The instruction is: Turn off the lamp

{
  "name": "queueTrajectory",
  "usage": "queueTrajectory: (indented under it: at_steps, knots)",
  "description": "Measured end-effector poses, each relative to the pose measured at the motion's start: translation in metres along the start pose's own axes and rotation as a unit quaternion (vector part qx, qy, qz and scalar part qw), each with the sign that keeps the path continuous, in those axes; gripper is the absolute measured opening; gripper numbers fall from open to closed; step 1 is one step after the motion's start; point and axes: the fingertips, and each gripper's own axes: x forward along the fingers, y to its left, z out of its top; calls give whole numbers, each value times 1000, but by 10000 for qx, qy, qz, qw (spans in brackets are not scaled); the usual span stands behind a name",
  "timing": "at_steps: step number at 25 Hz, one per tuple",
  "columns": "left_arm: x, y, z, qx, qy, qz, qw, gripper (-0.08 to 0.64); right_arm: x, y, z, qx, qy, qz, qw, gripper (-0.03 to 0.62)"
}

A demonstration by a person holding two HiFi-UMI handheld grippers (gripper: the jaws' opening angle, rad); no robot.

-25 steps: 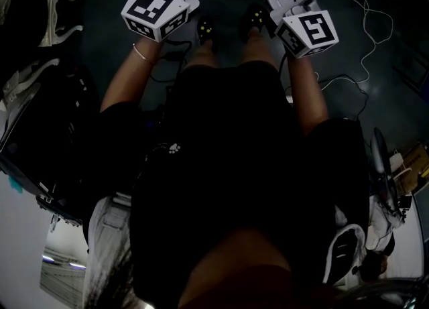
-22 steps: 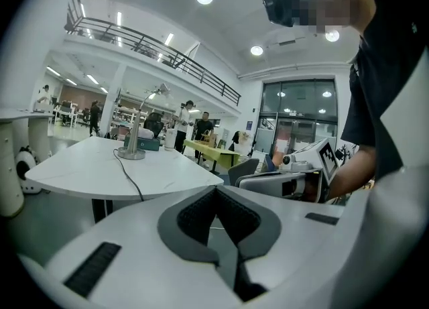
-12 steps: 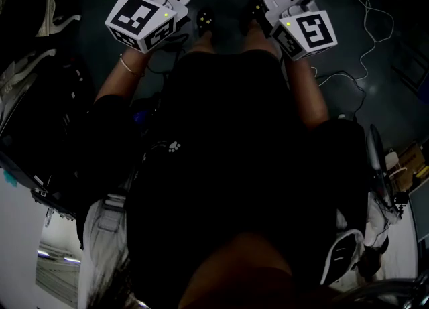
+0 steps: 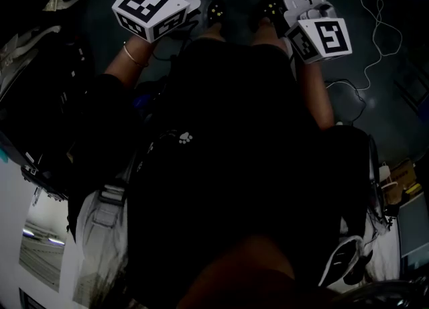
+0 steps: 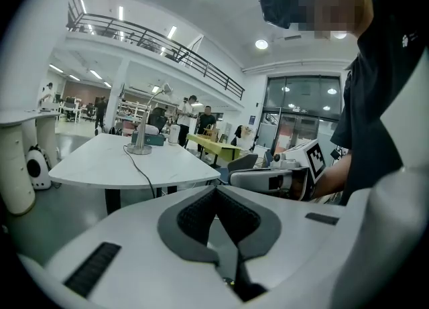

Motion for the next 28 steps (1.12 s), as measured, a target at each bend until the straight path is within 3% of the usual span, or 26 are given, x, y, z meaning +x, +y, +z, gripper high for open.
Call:
queueTrajectory:
  at_steps: [10,17,28]
  knots:
    - [-28,-8,8,160,-85,39,9998,6,-9,26,5,-149,-106,62,9998,0]
    - [-27,-16,16,674,-55,-121,9976,8,-6,32,9,-159,-127,97,9997,0]
    - [-36,-28,25,771,-270,-86,9966,6,-19,43,17,-287,-246,11,9993,0]
